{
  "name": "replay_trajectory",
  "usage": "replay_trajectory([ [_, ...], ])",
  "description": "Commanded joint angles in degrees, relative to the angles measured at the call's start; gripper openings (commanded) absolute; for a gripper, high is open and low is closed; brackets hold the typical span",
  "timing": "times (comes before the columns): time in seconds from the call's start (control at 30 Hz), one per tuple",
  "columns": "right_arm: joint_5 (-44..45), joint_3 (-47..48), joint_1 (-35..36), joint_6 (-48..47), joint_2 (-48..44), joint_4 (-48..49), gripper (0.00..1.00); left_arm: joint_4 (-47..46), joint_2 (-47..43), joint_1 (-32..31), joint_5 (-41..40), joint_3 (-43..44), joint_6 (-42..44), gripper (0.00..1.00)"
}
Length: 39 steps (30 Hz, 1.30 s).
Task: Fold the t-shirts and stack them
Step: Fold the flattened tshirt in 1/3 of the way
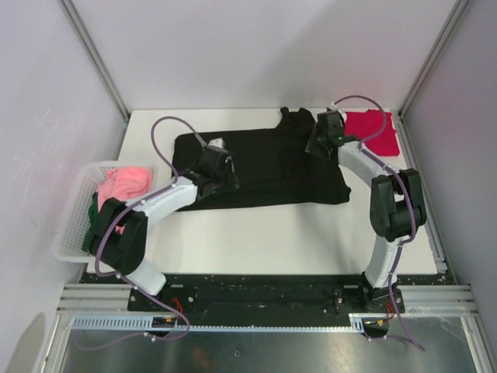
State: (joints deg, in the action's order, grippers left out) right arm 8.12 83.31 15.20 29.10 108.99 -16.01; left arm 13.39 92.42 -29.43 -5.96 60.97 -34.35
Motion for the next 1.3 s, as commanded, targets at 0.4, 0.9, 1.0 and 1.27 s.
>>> replay_trajectory([
  [0.4, -4.3, -12.5, 5.9, 2.5, -9.1, -0.4, 0.32, -0.1, 3.5, 3.2, -6.7, -4.1, -6.1, 0.35],
  [0.9, -2.2, -22.3, 5.7, 1.0, -17.9, -1.9, 0.32, 0.2, 16.0, 8.8, -7.0, 12.5, -0.1, 0.48],
  [1.0, -1.7, -23.3, 5.4, 0.5, -20.0, -2.9, 0.32, 0.4, 14.1, 9.5, -6.4, 13.1, 1.4, 0.56],
  [1.27, -4.7, -30.6, -2.5, 1.8, -25.5, -2.6, 0.32, 0.4, -0.8, 10.4, -6.1, -1.4, -3.8, 0.59],
])
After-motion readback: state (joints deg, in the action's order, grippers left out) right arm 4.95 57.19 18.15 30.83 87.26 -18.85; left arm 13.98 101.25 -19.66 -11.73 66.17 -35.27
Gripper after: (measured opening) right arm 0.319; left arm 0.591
